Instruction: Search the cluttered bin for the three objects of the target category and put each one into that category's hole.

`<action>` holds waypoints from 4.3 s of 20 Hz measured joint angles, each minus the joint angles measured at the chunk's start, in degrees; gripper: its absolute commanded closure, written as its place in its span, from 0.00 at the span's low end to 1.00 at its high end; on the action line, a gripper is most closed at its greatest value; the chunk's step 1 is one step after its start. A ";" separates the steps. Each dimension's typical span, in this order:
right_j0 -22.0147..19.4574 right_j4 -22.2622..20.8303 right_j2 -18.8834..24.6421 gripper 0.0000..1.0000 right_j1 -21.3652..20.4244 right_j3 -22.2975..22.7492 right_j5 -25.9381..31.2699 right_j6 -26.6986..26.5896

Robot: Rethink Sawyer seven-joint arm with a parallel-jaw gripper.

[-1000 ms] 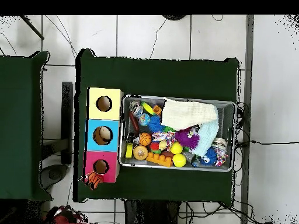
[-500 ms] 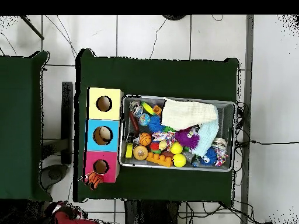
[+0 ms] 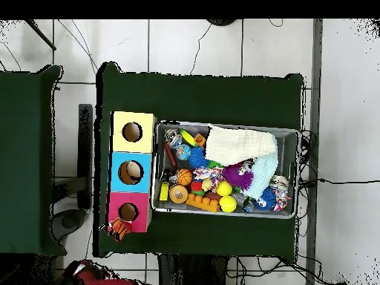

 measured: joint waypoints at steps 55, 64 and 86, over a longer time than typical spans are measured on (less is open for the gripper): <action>-1.70 -4.88 -1.13 0.00 6.79 -1.79 -3.07 0.00; -1.71 -4.98 -2.72 0.00 7.64 -2.41 -3.07 0.00; -1.87 -5.00 -5.13 0.00 6.56 -4.26 -2.90 0.00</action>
